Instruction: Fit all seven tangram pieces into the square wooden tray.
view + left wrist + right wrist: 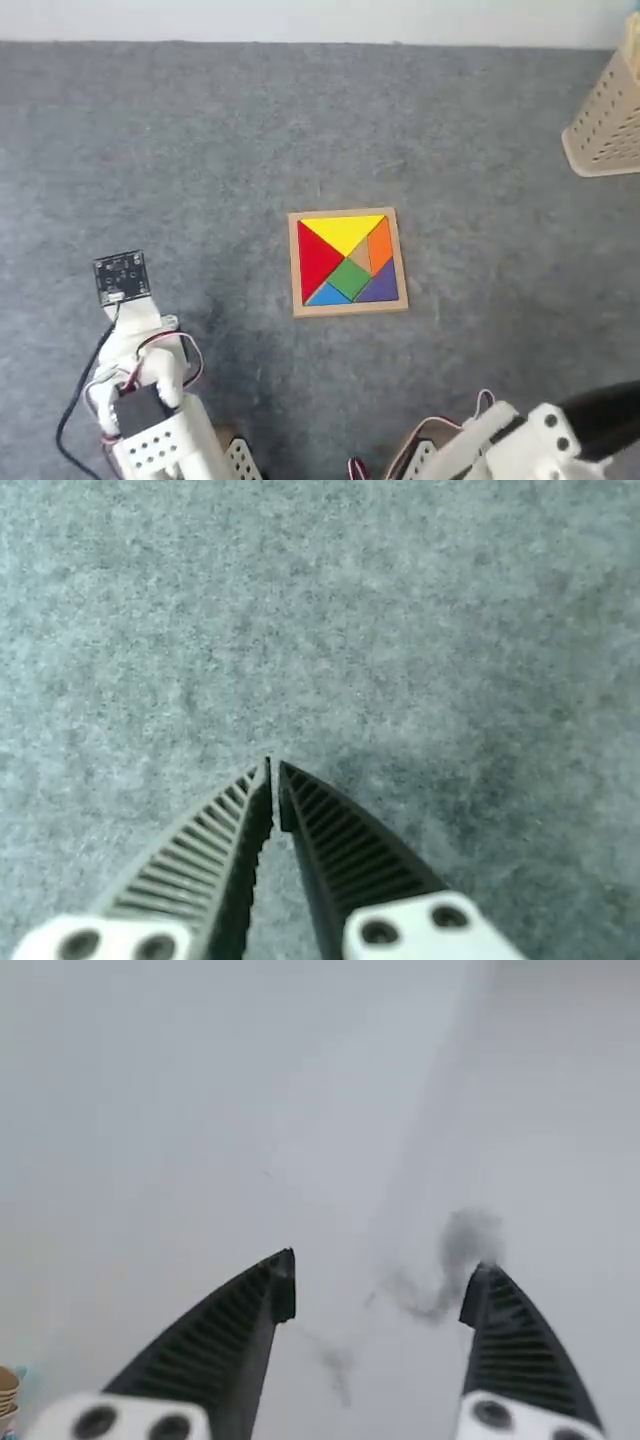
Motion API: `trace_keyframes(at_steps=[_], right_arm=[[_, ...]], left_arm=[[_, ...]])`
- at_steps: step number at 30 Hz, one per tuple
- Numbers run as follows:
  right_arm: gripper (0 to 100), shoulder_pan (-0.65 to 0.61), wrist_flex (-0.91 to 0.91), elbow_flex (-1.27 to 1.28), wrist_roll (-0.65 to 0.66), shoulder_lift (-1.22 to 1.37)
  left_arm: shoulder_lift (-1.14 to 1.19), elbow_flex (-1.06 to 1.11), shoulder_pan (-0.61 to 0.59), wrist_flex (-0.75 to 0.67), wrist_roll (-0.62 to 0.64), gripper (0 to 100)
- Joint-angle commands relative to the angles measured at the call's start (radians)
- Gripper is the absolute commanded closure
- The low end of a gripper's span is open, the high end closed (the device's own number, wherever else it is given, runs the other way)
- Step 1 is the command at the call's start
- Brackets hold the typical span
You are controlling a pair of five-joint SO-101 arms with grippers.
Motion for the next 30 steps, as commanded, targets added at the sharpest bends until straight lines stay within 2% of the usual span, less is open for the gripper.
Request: trace_keyframes(at_steps=[1,10,13,20,30], right_arm=[[72.3,0.019,-0.074,-0.084,-0.021,-0.016],[72.3,0.024,-0.076,-0.046,-0.015,-0.015],[72.2,0.064,-0.079,-0.017,-0.015,-0.015],[72.3,0.079,-0.348,0.137,-0.018,-0.015],[72.3,0.082,-0.371,0.207,-0.017,-0.015]], left_arm=[[-0.003,-0.008,0.003,0.003,0.009,99],[-0.003,-0.008,0.003,0.003,0.009,99],[-0.003,-0.008,0.003,0.003,0.009,99],[-0.003,-0.008,0.003,0.003,0.009,99],[-0.003,-0.008,0.002,0.003,0.009,99]])
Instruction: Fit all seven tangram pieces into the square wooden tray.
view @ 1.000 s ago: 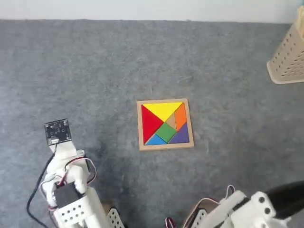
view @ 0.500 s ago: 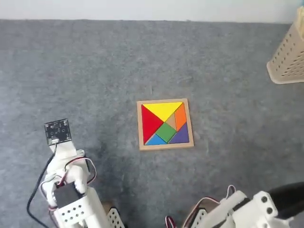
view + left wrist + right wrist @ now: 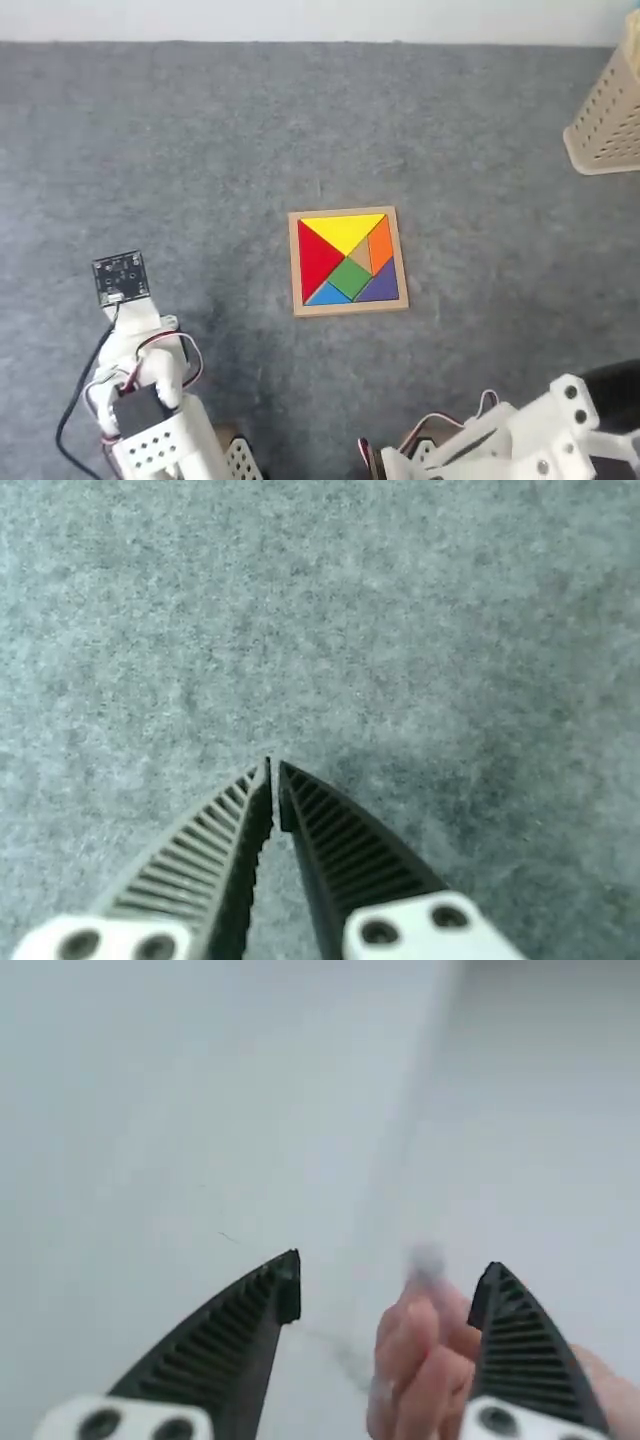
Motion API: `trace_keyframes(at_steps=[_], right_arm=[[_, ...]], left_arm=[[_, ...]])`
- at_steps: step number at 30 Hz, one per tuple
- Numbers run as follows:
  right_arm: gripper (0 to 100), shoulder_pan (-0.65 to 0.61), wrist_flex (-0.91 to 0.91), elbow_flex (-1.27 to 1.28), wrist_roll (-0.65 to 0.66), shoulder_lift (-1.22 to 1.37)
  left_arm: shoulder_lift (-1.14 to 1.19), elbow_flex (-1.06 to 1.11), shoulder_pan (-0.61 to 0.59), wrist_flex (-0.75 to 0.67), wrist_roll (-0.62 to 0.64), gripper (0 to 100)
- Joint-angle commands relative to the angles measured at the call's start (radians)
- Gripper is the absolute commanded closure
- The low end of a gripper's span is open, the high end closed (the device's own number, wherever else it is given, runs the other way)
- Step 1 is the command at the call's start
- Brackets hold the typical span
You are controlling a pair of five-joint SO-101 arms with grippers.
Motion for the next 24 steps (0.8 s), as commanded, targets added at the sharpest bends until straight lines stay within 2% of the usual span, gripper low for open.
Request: trace_keyframes(at_steps=[1,24], right_arm=[[72.3,0.021,-0.028,-0.005,-0.003,-0.008],[72.3,0.021,-0.019,-0.005,-0.003,-0.01]], left_arm=[[-0.003,-0.008,0.002,0.003,0.009,99],[-0.003,-0.008,0.002,0.003,0.009,99]])
